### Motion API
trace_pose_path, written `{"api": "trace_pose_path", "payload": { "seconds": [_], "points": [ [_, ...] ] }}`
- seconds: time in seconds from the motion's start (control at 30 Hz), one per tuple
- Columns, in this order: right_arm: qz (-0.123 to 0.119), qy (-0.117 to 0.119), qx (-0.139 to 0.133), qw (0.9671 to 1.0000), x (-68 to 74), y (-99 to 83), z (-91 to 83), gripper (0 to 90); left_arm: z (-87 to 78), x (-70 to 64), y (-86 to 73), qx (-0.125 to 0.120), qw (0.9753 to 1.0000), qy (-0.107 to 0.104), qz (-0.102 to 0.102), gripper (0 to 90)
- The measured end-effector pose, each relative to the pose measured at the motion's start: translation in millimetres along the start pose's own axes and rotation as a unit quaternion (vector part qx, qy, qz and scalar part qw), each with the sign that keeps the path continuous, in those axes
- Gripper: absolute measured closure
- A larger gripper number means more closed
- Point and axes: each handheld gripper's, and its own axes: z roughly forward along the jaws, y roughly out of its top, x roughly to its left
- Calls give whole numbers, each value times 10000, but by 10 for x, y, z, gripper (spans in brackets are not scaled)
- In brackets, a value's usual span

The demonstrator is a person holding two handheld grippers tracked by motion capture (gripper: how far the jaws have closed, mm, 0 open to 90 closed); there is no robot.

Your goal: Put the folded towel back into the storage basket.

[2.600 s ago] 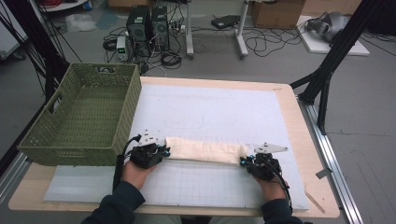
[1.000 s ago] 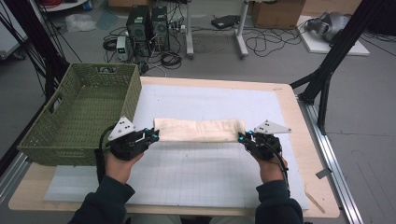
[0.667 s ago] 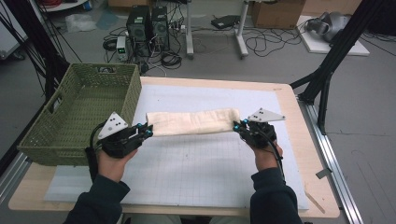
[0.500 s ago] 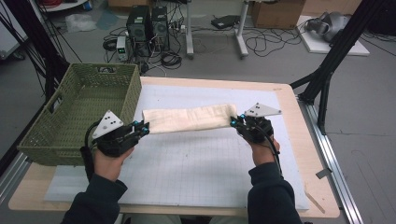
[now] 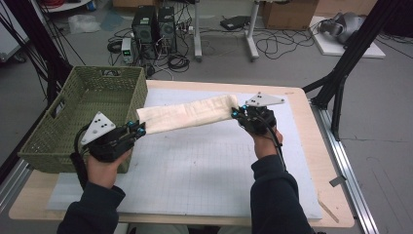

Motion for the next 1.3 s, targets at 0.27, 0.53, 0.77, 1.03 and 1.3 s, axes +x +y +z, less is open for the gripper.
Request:
{"api": "trace_pose_path", "payload": {
  "seconds": [0.27,0.53,0.77,1.03,1.3],
  "points": [
    [-142,36,-66,9999,71,225,121,825,-135,91,70,-135,9997,186,3,810],
    [-286,99,-123,9995,138,525,317,827,-273,190,119,-279,9988,397,6,810],
    [-432,127,-148,9989,233,790,501,828,-422,262,164,-446,9975,541,-26,810],
    [-579,119,-182,9981,359,1122,752,828,-582,345,189,-608,9956,712,-77,810],
    [-556,201,-239,9980,525,1308,991,831,-722,463,189,-758,9935,816,-237,812]
  ]
}}
